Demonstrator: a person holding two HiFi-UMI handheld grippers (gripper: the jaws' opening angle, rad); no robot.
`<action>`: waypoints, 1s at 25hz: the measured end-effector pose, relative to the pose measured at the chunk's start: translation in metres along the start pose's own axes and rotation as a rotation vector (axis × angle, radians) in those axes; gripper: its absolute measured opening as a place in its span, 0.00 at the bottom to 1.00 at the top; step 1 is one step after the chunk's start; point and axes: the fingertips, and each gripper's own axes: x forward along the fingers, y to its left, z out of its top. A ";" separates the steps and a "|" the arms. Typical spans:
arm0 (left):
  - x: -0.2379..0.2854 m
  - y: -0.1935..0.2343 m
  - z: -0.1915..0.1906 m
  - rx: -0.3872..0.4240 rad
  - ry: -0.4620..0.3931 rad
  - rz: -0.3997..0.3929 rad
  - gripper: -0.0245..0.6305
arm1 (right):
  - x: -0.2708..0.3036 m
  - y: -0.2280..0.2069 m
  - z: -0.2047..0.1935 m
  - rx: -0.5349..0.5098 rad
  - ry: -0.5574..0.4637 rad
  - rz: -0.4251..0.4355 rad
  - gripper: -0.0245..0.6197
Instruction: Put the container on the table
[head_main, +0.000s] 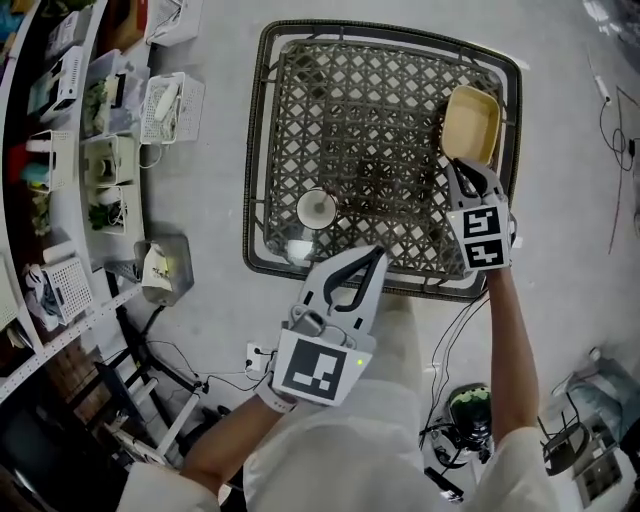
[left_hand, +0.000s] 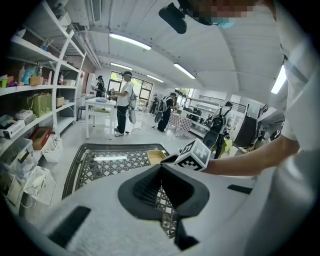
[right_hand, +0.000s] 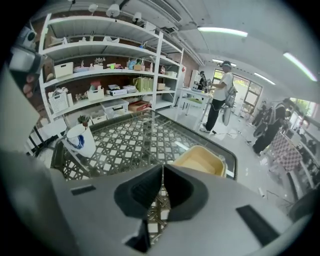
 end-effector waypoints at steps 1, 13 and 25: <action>-0.004 -0.003 0.001 0.004 0.000 -0.010 0.07 | -0.008 0.002 0.002 0.009 -0.009 -0.007 0.08; -0.065 -0.025 0.011 0.119 -0.035 -0.071 0.07 | -0.113 0.052 0.041 0.029 -0.113 -0.076 0.08; -0.120 -0.042 0.027 0.097 -0.142 -0.102 0.07 | -0.219 0.103 0.109 0.080 -0.281 -0.161 0.08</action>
